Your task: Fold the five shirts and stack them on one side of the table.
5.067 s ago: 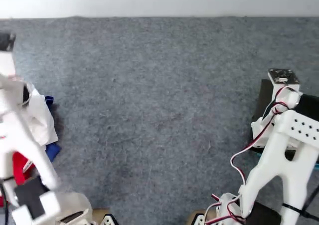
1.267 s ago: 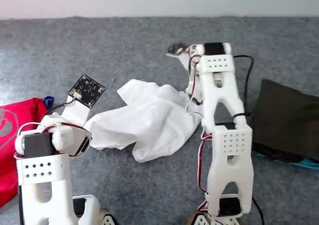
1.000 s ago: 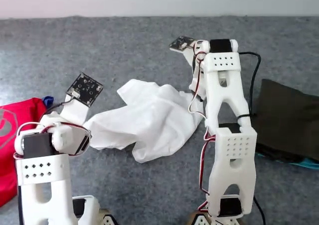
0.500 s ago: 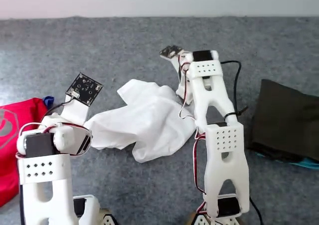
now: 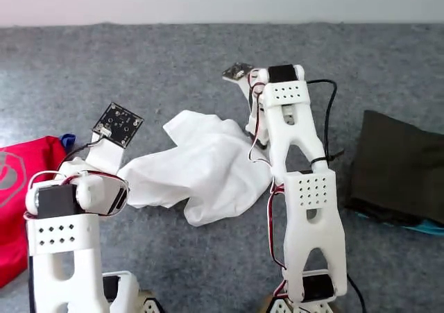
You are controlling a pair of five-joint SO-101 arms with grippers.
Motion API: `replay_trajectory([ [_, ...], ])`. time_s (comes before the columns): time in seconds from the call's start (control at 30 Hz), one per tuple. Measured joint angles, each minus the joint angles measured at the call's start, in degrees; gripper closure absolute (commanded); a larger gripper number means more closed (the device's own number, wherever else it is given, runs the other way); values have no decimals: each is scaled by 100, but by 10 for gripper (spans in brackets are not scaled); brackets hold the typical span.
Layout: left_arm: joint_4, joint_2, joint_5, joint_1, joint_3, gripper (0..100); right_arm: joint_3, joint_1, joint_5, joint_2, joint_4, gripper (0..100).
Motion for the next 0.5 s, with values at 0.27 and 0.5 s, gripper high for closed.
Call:
replay_trajectory([
  [0.27,0,0,0,0,0,867,844,510,149,-1398,0,989],
  [0.5,-273,0,352,0,18,863,2374,905,352,-3402,0,989],
])
